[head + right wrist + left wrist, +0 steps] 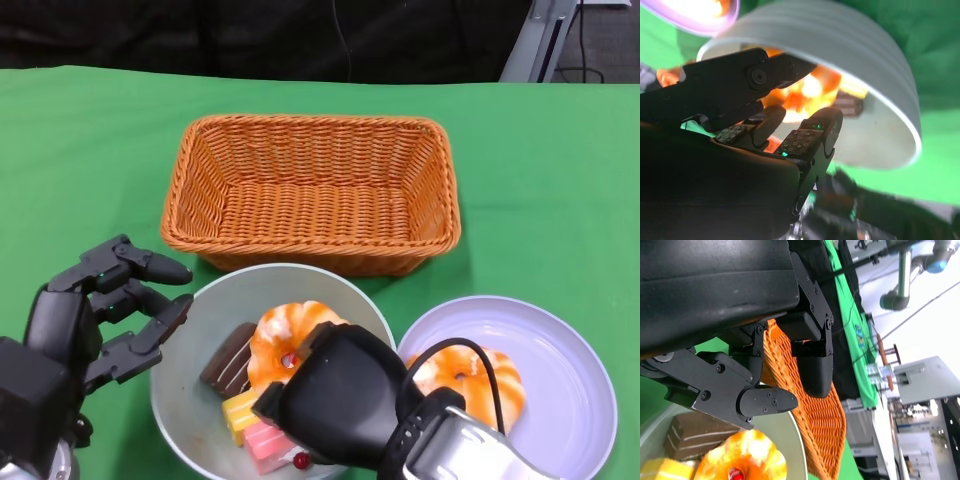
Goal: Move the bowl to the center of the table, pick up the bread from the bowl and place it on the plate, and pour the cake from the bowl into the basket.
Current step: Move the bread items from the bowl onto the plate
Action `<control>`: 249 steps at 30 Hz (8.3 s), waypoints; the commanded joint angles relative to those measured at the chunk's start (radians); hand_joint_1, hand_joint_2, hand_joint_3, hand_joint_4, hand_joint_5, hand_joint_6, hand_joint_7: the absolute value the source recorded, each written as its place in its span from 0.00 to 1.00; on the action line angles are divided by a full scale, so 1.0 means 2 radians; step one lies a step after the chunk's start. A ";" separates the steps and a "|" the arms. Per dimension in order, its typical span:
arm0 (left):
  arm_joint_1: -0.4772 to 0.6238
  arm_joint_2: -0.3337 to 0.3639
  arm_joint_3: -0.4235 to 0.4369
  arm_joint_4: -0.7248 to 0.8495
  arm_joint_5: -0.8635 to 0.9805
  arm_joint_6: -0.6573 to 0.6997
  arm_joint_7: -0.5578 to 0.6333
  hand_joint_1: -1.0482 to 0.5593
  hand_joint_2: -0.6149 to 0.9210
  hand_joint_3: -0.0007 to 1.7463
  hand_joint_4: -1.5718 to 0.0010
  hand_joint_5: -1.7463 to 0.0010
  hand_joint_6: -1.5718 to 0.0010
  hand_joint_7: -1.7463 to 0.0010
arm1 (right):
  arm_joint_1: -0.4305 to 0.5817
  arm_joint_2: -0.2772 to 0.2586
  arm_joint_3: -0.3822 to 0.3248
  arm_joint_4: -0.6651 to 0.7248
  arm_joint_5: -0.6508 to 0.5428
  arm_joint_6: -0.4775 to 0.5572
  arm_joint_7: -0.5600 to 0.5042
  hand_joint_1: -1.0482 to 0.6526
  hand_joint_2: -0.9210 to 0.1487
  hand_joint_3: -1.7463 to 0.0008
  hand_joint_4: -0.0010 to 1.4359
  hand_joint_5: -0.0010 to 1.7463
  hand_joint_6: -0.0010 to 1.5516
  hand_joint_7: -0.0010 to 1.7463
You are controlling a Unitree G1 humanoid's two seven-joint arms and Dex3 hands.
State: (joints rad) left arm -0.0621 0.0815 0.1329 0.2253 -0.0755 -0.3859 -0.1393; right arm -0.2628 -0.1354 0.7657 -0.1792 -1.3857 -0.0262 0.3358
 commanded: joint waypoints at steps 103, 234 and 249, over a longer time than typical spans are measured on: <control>0.014 -0.022 -0.005 -0.026 -0.022 0.017 0.011 0.57 0.87 0.30 0.52 0.22 0.48 0.42 | -0.007 -0.044 -0.161 0.020 0.327 -0.169 -0.215 0.52 0.01 0.99 0.59 0.71 0.64 0.27; 0.000 -0.023 -0.002 0.018 0.009 -0.033 0.033 0.56 0.82 0.41 0.50 0.23 0.48 0.41 | -0.071 -0.006 -0.145 0.084 0.332 -0.055 -0.147 0.53 0.00 0.96 0.55 0.92 0.76 0.08; 0.001 -0.024 -0.001 0.020 0.009 -0.036 0.036 0.55 0.80 0.43 0.50 0.23 0.48 0.40 | -0.057 -0.016 -0.179 0.045 0.352 -0.064 -0.142 0.55 0.00 0.89 0.51 1.00 0.51 0.59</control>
State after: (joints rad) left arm -0.0621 0.0212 0.1216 0.2659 -0.0573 -0.4547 -0.0789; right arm -0.3853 -0.1497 0.4351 -0.0639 -0.7037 -0.1455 0.0489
